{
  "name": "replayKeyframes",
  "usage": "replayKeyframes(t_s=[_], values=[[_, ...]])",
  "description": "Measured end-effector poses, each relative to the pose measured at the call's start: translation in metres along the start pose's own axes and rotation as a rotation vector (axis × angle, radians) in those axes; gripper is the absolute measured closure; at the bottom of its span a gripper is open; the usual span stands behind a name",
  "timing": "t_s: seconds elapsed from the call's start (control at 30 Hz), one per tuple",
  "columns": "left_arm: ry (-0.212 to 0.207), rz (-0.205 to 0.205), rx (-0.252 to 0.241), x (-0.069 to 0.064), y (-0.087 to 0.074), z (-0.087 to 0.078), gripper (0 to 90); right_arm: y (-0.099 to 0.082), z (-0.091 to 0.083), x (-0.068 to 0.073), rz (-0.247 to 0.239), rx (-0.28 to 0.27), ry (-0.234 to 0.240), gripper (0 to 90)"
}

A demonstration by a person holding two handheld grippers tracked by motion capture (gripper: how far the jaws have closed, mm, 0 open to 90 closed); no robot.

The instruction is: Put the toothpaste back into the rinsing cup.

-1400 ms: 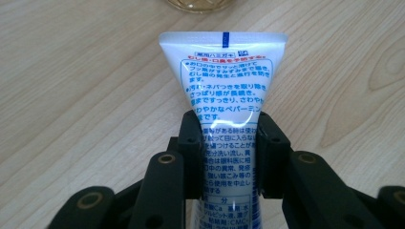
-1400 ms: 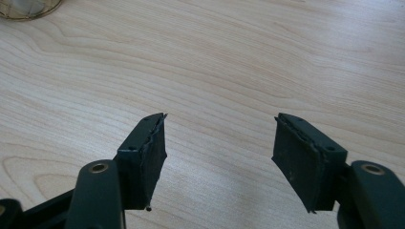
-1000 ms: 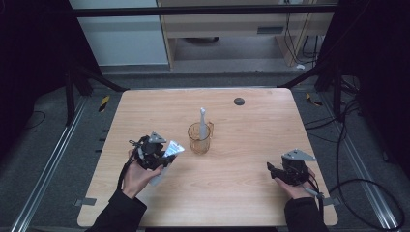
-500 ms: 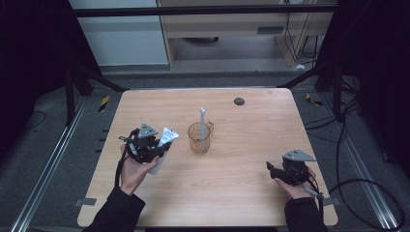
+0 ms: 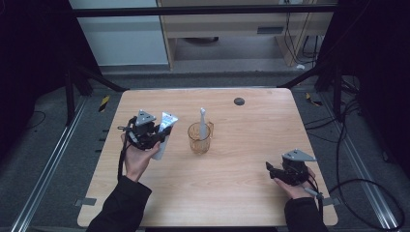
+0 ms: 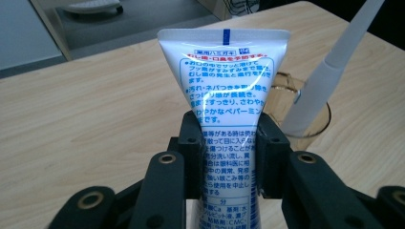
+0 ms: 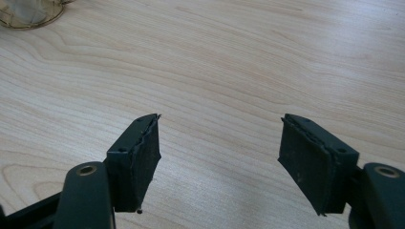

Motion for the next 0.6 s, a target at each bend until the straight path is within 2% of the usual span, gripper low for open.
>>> replayKeyframes(t_s=[0.5,0.6], values=[[0.020,-0.077,-0.155,-0.009,0.033,0.013,68.8,0.000,0.001,0.001,-0.003,0.002,0.004,30.2],[0.017,-0.092,-0.171,-0.010,0.038,0.017,68.8,0.000,0.001,0.001,-0.001,0.004,0.005,30.2]])
Point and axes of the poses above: each handheld gripper's, and its own axes: z roughly forward along the jaws, y roughly out of its top, x roughly to its left, the point moved 8 cm from there along z, roughly forward along the jaws, and after that the axes turned 13 degrees about y, right-handed, at the moved point
